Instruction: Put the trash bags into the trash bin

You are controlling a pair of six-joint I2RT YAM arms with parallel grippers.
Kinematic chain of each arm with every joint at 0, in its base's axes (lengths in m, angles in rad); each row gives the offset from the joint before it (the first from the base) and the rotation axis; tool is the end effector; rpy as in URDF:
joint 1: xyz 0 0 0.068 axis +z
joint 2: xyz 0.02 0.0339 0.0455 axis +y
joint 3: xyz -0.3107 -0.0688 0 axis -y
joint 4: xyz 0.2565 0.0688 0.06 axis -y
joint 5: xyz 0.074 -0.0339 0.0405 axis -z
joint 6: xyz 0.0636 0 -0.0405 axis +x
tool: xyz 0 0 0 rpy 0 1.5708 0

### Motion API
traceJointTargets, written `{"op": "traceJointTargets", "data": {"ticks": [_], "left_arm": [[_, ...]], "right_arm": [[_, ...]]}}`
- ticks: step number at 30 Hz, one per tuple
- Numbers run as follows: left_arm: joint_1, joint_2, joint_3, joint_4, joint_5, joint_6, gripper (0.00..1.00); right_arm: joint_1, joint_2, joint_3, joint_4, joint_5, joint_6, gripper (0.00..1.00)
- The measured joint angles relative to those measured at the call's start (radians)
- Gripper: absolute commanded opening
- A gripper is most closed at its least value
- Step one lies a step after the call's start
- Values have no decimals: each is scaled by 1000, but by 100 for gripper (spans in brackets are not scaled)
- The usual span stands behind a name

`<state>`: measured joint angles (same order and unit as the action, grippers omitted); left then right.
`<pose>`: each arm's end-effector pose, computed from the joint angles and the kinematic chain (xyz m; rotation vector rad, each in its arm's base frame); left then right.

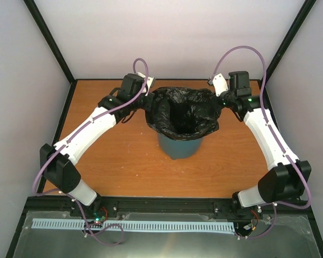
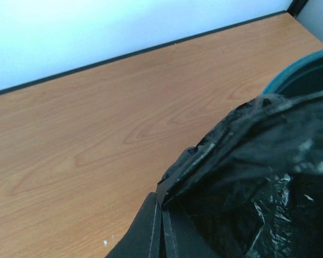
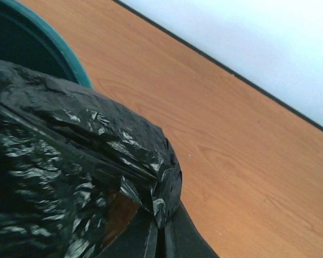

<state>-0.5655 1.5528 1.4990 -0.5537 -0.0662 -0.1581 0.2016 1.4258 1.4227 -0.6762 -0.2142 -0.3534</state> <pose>0.3287 -0.2036 0.3918 0.4071 2.1589 -0.3384 0.3282 0.0809 0.3946 -0.7222 2.1167 0.1585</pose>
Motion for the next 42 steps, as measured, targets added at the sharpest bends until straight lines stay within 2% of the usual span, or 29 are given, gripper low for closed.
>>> {"op": "traceJointTargets", "data": {"ticks": [11, 26, 33, 38, 40, 42], "left_arm": [[119, 17, -109, 82, 245, -63, 1], [147, 5, -169, 139, 352, -89, 1], [239, -2, -177, 222, 495, -134, 1], [247, -5, -210, 246, 565, -148, 1], [249, -8, -221, 250, 590, -150, 1], [252, -13, -231, 261, 613, -151, 1]], "right_arm": [[0, 49, -6, 55, -57, 27, 3], [-43, 58, -21, 90, -116, 68, 3], [-68, 113, 19, 90, -150, 98, 3], [-69, 117, 22, 91, -184, 100, 3], [-70, 110, 21, 85, -194, 100, 5], [-70, 103, 22, 64, -203, 100, 17]]}}
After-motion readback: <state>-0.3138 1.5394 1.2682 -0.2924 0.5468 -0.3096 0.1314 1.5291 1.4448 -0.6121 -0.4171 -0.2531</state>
